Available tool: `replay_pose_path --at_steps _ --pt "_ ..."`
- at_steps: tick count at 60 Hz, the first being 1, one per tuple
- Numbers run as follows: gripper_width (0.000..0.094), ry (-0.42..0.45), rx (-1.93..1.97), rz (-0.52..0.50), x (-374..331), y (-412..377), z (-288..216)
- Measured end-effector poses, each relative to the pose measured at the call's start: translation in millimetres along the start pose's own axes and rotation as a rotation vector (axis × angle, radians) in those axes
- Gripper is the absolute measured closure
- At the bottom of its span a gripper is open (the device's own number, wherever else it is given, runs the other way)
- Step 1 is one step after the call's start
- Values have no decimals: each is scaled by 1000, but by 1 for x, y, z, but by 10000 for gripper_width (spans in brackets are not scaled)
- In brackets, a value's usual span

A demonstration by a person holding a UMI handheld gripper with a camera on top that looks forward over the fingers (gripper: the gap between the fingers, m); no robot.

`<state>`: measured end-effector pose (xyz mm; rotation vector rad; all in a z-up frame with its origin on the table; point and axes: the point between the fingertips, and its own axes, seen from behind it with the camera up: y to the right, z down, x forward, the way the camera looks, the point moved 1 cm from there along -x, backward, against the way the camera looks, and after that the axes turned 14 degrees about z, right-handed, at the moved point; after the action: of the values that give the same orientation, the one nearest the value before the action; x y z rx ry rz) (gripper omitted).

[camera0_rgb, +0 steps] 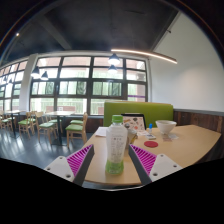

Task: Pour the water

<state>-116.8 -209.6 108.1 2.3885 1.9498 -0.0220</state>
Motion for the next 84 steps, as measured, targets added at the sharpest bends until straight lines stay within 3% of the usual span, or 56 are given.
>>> replay_pose_path --at_steps 19,20,22,23,27,36,45,48,58,72,80,84 --pt "153 2 22 47 101 -11 4" --pt "183 6 32 40 103 -14 4" --pt "415 1 43 41 109 -14 6" --pt "457 -4 43 48 112 -13 9" --pt "458 19 43 88 116 -9 7" --pt "459 -22 44 49 119 -13 10" --pt "617 9 9 26 120 -20 6" --pt "625 2 11 6 122 -28 6" --pt "656 -69 272 -139 154 -76 -12" --pt "656 -265 1114 -208 223 -94 -82" --pt "658 -356 1530 -215 269 -73 -72" --pt "657 -447 1753 -256 278 -74 -65"
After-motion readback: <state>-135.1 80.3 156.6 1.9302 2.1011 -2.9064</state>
